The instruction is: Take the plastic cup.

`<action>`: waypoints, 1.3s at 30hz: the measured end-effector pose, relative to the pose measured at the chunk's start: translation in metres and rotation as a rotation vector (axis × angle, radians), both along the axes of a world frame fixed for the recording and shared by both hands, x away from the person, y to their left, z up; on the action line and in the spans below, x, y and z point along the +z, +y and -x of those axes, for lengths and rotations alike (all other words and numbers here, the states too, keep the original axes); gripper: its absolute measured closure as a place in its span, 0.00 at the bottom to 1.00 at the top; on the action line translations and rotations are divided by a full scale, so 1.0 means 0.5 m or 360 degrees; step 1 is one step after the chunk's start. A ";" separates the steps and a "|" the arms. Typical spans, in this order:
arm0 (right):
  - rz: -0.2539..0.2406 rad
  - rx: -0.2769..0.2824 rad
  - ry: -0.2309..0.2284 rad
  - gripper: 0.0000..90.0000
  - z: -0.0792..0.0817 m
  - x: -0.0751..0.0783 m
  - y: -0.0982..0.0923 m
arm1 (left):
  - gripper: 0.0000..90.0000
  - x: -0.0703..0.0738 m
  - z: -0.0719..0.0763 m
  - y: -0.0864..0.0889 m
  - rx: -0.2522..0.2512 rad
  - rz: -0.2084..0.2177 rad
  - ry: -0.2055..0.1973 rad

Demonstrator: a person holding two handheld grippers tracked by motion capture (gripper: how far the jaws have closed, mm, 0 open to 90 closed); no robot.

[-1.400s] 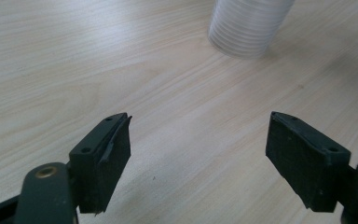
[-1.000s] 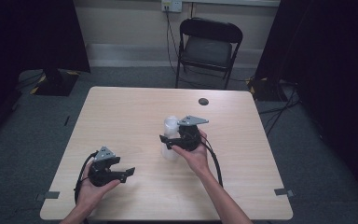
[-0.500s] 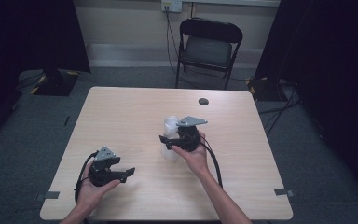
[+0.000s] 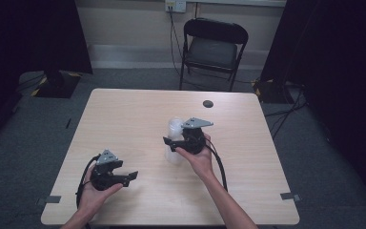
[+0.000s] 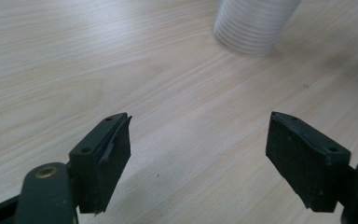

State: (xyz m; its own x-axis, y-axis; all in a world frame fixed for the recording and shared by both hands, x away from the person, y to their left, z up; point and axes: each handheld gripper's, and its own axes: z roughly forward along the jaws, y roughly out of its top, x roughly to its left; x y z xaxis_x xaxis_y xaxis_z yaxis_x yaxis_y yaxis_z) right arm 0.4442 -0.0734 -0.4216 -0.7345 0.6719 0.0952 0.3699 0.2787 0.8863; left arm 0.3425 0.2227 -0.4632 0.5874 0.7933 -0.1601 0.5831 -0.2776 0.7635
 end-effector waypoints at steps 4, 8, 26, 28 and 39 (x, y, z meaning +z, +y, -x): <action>-0.0008 0.0005 0.0002 0.29 -0.001 0.003 -0.001 | 0.24 -0.001 -0.001 0.001 -0.0001 -0.0002 0.0004; -0.0011 0.0018 0.0017 0.30 -0.004 0.008 -0.001 | 0.24 -0.001 -0.001 0.001 0.0002 -0.0001 0.0003; -0.0041 0.0010 0.0020 0.30 -0.004 0.036 -0.004 | 0.25 -0.001 -0.003 0.004 0.0019 -0.0004 0.0004; -0.0052 0.0011 0.0024 0.30 -0.004 0.039 -0.005 | 0.25 -0.001 -0.002 0.002 0.0016 -0.0001 0.0006; -0.0061 0.0027 0.0010 0.33 -0.002 0.051 -0.001 | 0.25 -0.001 -0.003 0.003 0.0016 -0.0004 0.0003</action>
